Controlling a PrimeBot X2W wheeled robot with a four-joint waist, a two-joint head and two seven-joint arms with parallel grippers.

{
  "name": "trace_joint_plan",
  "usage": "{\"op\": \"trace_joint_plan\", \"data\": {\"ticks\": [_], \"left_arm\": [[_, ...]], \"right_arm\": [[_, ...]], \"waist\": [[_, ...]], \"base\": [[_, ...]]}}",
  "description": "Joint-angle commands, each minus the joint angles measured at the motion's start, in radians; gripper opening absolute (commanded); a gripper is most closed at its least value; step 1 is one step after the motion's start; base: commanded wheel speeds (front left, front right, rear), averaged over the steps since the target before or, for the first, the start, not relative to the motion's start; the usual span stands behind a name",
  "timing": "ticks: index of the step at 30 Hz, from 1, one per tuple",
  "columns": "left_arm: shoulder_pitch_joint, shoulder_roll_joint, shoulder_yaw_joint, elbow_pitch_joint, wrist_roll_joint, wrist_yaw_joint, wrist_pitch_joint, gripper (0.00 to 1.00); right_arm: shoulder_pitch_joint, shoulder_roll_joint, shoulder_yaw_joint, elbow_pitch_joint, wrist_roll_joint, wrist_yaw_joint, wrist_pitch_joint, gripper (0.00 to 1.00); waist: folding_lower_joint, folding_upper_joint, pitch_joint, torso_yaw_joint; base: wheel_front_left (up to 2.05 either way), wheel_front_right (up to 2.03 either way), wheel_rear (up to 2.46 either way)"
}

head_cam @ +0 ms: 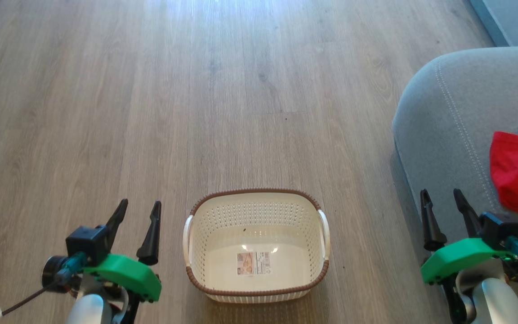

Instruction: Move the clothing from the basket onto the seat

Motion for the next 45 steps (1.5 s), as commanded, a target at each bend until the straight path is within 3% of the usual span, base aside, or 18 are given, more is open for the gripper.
{"op": "trace_joint_plan", "data": {"ticks": [1,22,23,29,45], "left_arm": [[-0.033,0.007,0.039,-0.032,0.007,-0.001,-0.010,1.00],[-0.028,-0.002,0.045,-0.023,-0.001,-0.001,-0.010,1.00],[0.000,-0.007,0.012,0.006,0.000,0.000,0.000,0.00],[0.052,-0.010,0.012,0.084,-0.014,0.000,0.008,0.00],[0.045,-0.012,0.033,0.061,-0.181,0.000,0.052,0.00]], "right_arm": [[-0.015,0.004,0.021,-0.037,-0.003,0.000,-0.013,1.00],[-0.017,0.023,0.022,-0.046,-0.007,0.000,-0.013,1.00],[0.000,0.019,-0.002,-0.014,-0.002,0.000,0.000,0.00],[0.038,0.021,-0.002,0.069,0.005,0.000,0.004,0.00],[0.036,0.023,-0.006,0.037,0.176,0.000,0.048,0.00]], "waist": [[0.0000,-0.0001,0.003,-0.003],[0.0000,-0.0001,0.016,0.005],[0.0000,-0.0001,0.016,0.005],[0.0000,-0.0001,0.016,0.006],[0.0000,-0.0001,0.016,0.009]], "base": [[0.00,0.00,0.00],[0.00,0.00,0.00],[0.00,0.00,0.00],[0.00,0.00,0.00],[0.00,0.00,0.00]]}}
